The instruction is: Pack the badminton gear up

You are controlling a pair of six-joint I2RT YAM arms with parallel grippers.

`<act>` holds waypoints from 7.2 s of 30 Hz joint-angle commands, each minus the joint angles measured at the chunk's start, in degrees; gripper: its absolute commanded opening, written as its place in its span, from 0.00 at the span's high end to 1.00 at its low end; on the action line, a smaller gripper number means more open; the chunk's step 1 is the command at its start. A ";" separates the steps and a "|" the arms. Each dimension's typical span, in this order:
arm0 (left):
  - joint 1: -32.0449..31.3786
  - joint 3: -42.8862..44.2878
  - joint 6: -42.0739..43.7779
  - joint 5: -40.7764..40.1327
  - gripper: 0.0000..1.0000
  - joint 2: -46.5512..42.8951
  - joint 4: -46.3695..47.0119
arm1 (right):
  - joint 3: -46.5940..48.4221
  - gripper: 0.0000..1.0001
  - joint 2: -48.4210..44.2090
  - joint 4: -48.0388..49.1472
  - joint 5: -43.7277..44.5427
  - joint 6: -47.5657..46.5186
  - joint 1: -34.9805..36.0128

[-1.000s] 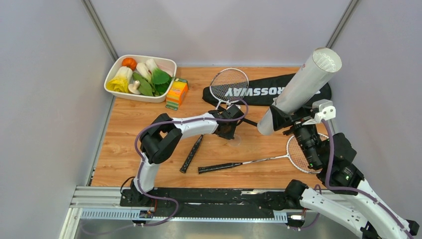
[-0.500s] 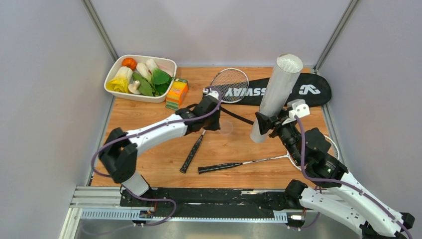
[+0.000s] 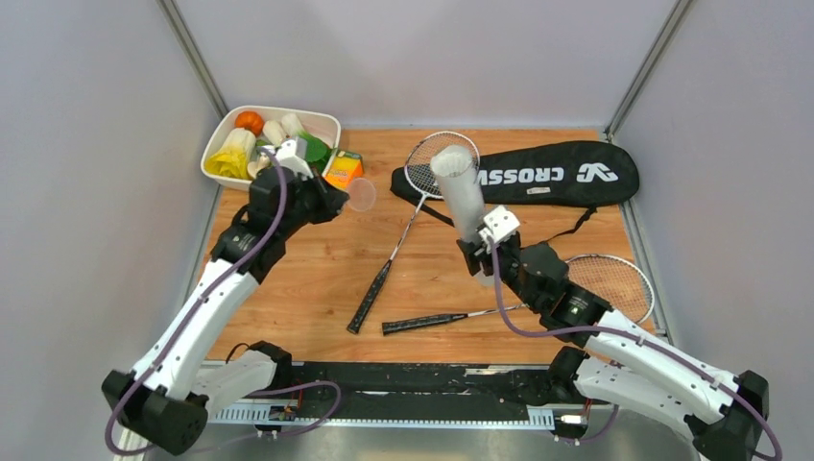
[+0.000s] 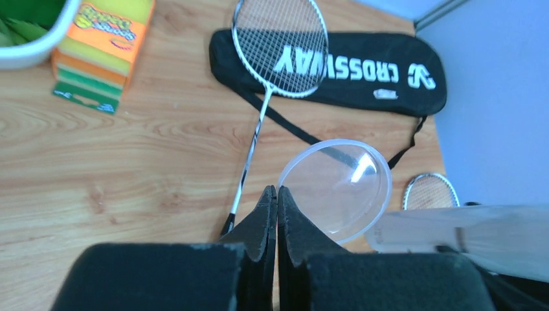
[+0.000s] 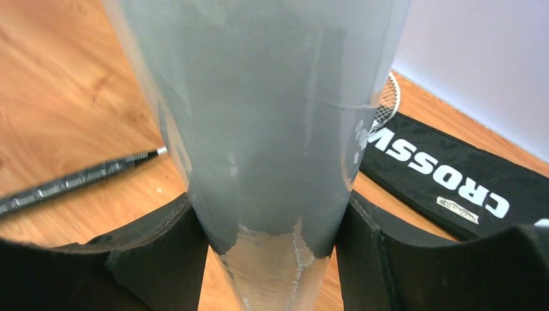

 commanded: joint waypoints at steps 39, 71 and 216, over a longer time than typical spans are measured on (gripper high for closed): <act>13.61 0.46 -2.44 47.70 1.00 -11.82 -1.02 | -3.64 0.41 16.94 19.12 -10.24 -32.10 0.75; 13.52 1.16 4.22 40.44 1.00 -9.00 -10.28 | -1.66 0.41 20.35 19.03 -5.31 -34.17 4.35; 2.53 24.93 11.05 5.85 0.33 -12.36 -22.51 | 10.25 0.39 28.71 17.04 -4.29 -20.18 9.16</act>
